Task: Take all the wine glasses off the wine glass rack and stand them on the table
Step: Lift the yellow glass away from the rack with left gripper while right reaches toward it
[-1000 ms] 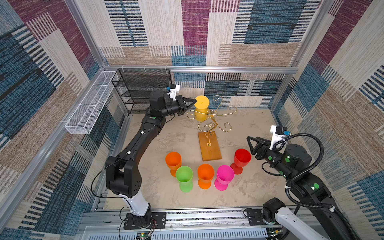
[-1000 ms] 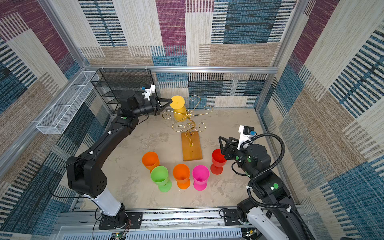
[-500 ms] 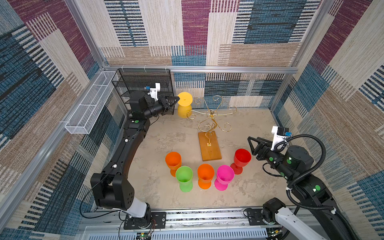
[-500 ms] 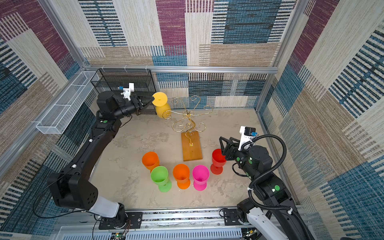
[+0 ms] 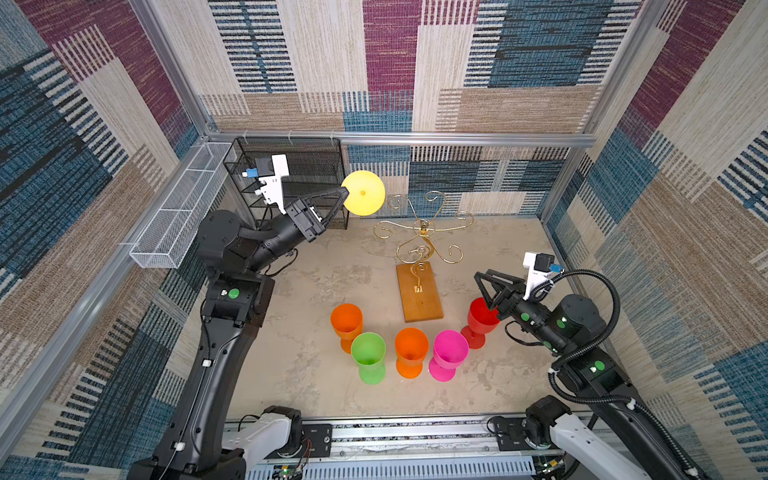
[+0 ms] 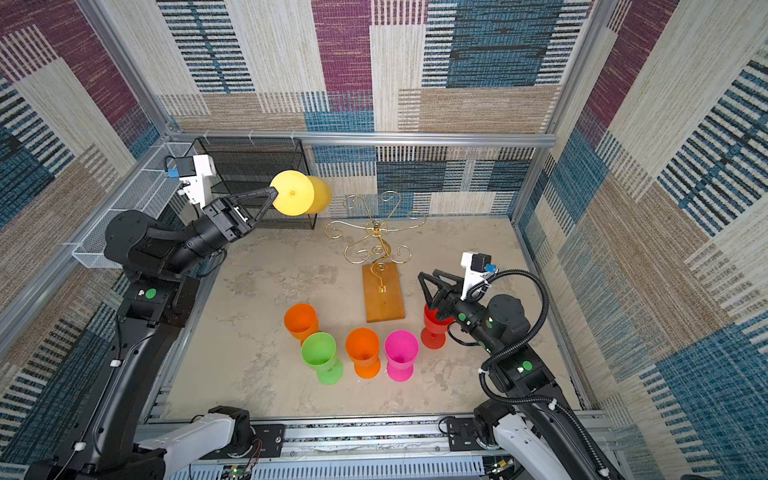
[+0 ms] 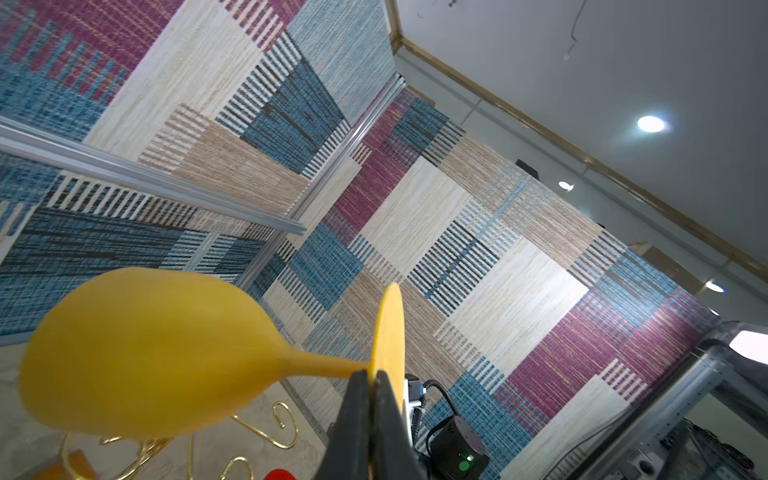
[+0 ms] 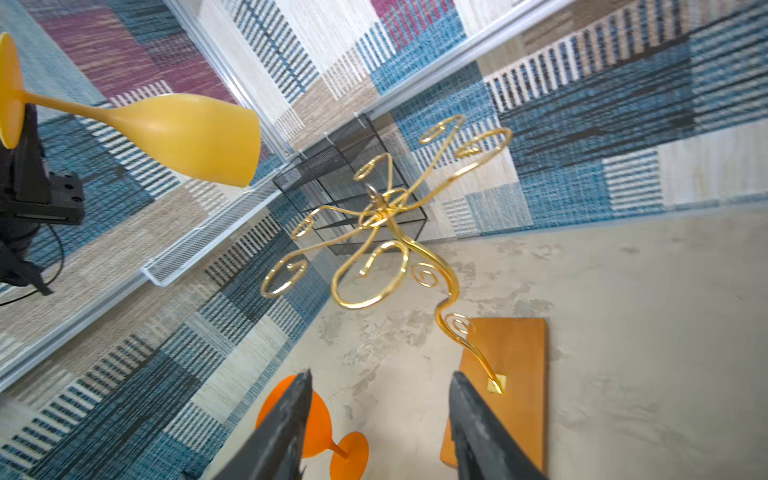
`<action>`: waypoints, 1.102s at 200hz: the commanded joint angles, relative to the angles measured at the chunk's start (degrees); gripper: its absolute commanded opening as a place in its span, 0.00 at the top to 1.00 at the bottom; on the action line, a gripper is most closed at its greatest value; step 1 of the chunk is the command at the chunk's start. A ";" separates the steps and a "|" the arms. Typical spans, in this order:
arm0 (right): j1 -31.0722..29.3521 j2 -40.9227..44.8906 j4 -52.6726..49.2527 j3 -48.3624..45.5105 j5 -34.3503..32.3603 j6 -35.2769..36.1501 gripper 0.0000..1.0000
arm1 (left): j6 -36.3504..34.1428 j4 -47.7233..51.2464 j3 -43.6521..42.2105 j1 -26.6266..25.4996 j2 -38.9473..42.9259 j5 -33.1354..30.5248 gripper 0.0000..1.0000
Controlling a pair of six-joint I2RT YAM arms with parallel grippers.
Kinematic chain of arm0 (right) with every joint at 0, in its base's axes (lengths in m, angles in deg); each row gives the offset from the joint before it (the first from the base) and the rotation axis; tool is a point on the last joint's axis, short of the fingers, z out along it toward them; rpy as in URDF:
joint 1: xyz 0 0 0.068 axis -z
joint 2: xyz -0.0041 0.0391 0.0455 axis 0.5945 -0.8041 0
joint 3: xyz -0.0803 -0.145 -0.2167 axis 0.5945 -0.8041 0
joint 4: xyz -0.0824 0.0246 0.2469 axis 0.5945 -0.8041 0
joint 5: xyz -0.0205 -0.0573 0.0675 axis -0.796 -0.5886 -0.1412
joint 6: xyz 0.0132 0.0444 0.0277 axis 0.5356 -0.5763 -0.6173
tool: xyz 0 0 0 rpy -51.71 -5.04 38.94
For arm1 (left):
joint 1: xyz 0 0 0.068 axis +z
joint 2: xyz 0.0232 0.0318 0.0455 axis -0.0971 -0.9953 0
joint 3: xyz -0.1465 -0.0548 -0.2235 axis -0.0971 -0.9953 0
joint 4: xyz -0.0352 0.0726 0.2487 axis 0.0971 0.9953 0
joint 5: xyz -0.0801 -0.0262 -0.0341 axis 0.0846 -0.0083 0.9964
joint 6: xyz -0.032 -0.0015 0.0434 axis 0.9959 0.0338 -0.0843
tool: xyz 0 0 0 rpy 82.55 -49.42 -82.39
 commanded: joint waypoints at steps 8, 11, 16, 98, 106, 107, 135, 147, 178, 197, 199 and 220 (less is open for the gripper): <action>-0.08 -2.23 21.45 -0.33 9.79 -1.43 0.42 | 14.43 -20.23 -4.15 -3.32 -0.79 1.48 1.00; -0.08 -2.57 22.67 -0.33 10.23 -1.51 0.42 | 15.81 -21.78 -4.68 -3.85 -1.10 1.44 1.00; -0.08 -3.40 25.04 -0.33 11.24 -1.81 0.42 | 17.94 -26.50 -5.42 -4.88 -1.70 1.47 1.00; 4.08 -19.51 64.20 -3.13 24.71 -15.82 0.43 | 32.08 -51.79 -14.58 -15.74 -8.08 -2.87 1.00; 6.03 -21.16 69.03 -3.70 26.23 -19.86 0.43 | 32.58 -52.86 -15.48 -15.82 -8.17 -3.17 1.00; 6.27 -21.35 69.61 -3.74 26.36 -20.30 0.43 | 32.66 -52.97 -15.62 -15.82 -8.17 -3.24 1.00; 9.75 -25.53 78.57 -3.68 29.34 -26.89 0.43 | 34.62 -56.71 -18.58 -16.27 -8.75 -4.54 1.00; 9.74 -26.93 79.48 -2.45 31.10 -27.57 0.43 | 35.72 -58.46 -19.40 -16.33 -9.37 -5.11 1.00; 9.75 -29.56 81.79 -0.19 33.33 -29.33 0.43 | 36.71 -61.27 -21.34 -16.79 -11.21 -6.63 1.00; 9.77 -30.27 81.28 0.40 33.52 -29.11 0.43 | 38.29 -63.46 -21.64 -17.36 -12.79 -7.00 1.00; 9.74 -30.33 81.20 0.47 33.61 -29.02 0.43 | 38.46 -63.74 -21.60 -17.40 -12.93 -7.05 1.00; 9.76 -31.15 81.33 0.93 33.88 -29.33 0.43 | 39.51 -65.27 -21.39 -17.67 -13.95 -7.39 1.00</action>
